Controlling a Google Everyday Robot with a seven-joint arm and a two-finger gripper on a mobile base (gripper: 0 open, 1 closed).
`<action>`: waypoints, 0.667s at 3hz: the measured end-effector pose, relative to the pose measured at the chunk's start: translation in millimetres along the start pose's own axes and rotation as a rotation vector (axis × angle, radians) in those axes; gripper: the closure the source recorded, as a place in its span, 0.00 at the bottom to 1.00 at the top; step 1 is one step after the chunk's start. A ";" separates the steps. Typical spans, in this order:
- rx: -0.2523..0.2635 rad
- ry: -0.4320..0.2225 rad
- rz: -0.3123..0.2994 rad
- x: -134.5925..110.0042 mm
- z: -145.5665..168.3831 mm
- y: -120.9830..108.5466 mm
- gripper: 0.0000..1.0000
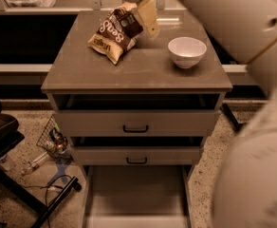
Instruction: Place brown chip bag into bottom drawer
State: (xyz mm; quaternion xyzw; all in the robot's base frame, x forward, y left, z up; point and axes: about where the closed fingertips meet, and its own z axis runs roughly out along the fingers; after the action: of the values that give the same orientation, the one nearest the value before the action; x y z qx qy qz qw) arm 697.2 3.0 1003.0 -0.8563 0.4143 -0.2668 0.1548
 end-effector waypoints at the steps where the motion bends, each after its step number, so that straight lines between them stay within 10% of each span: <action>1: 0.009 0.043 -0.116 2.3 45.3 -22.7 0.00; 2: 0.003 0.071 -0.179 4.5 84.4 -36.7 0.00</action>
Offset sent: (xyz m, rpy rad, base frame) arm 0.1058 0.0319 -0.0638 -0.1980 -0.0789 0.1447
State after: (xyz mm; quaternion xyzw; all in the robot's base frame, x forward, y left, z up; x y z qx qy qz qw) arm 771.9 25.5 954.0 -0.8797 0.3408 -0.3105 0.1167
